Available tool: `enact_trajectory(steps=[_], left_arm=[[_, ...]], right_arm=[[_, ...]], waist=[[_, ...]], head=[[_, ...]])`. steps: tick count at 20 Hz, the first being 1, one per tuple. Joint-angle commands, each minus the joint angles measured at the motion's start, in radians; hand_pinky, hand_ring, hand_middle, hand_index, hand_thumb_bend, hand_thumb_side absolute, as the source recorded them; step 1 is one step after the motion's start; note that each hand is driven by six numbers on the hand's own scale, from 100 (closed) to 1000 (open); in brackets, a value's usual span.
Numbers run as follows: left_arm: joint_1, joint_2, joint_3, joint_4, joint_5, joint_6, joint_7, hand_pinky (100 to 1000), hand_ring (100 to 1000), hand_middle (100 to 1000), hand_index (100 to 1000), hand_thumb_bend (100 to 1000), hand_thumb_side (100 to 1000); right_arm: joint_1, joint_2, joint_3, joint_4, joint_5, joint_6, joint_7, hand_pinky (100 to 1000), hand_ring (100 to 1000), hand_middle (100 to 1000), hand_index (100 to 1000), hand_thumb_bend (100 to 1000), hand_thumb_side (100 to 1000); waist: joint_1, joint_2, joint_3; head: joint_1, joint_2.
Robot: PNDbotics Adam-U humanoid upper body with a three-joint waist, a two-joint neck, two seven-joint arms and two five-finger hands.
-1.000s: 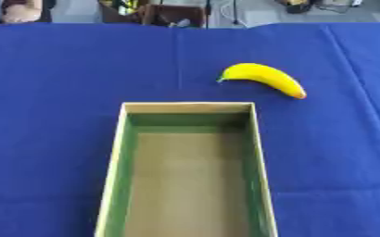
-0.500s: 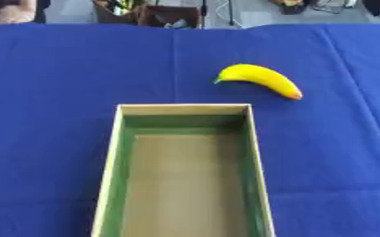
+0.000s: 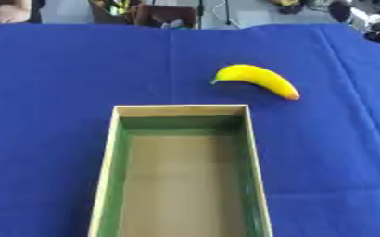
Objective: Pick up objects on the table and place them in the box.
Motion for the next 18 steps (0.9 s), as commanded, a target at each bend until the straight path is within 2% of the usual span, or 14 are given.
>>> enact_trajectory(steps=[1, 7, 10, 18], left_arm=[[-0.009, 0.014, -0.003, -0.017, 0.002, -0.001, -0.004, 445, 552, 610, 823, 100, 1000], [-0.011, 0.011, -0.004, -0.017, 0.004, -0.001, -0.006, 445, 550, 611, 824, 100, 1000], [-0.011, 0.010, -0.005, -0.017, 0.003, -0.001, -0.006, 445, 549, 611, 824, 100, 1000], [-0.013, 0.008, -0.007, -0.017, 0.001, 0.001, -0.008, 445, 547, 611, 824, 100, 1000]], right_arm=[[-0.030, -0.009, 0.001, 0.007, 0.015, -0.007, 0.011, 748, 745, 741, 839, 508, 960], [-0.053, 0.016, 0.027, 0.010, 0.027, -0.025, 0.038, 750, 748, 744, 840, 516, 956], [-0.052, 0.020, 0.033, 0.015, 0.040, -0.028, 0.057, 755, 755, 750, 841, 580, 941], [-0.049, 0.018, 0.030, 0.033, 0.166, 0.009, 0.123, 779, 771, 743, 847, 630, 843]], waist=[[-0.002, -0.018, 0.002], [-0.003, -0.013, 0.008], [-0.004, -0.009, 0.011], [-0.005, 0.000, 0.013]], head=[[-0.004, -0.012], [-0.009, -0.020], [-0.012, -0.023], [-0.011, -0.028]])
